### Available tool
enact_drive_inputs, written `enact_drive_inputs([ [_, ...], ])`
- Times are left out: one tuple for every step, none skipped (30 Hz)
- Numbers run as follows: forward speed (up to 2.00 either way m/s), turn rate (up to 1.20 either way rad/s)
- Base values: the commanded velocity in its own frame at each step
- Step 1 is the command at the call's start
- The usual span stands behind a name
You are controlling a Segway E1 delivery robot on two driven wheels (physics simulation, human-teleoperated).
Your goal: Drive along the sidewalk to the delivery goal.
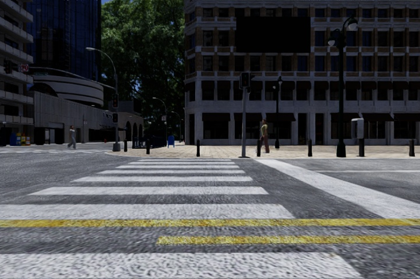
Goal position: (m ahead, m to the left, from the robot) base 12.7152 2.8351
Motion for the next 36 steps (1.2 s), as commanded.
enact_drive_inputs([
  [1.59, 0.00],
  [1.59, 0.00],
  [1.59, 0.00],
  [1.59, 0.00],
  [1.59, 0.00],
  [1.59, 0.00],
  [1.59, 0.00],
  [1.59, 0.00],
  [1.59, 0.00],
  [1.59, 0.00],
  [1.59, 0.00],
  [1.59, 0.00],
  [1.59, 0.00],
  [1.59, 0.00],
  [1.59, 0.00],
  [1.59, 0.00],
  [1.59, 0.00],
  [1.59, 0.00],
  [1.59, 0.00],
  [1.59, 0.00],
  [1.59, 0.00],
  [1.59, 0.00],
  [1.59, 0.00],
  [1.59, 0.00],
  [1.59, 0.00],
  [1.59, 0.00],
  [1.59, 0.00],
  [1.59, 0.00],
  [1.59, 0.00],
  [1.59, 0.00],
  [1.59, 0.00],
  [1.59, 0.00],
  [1.59, 0.00],
  [1.59, 0.00],
  [1.59, 0.00],
  [1.59, 0.00],
])
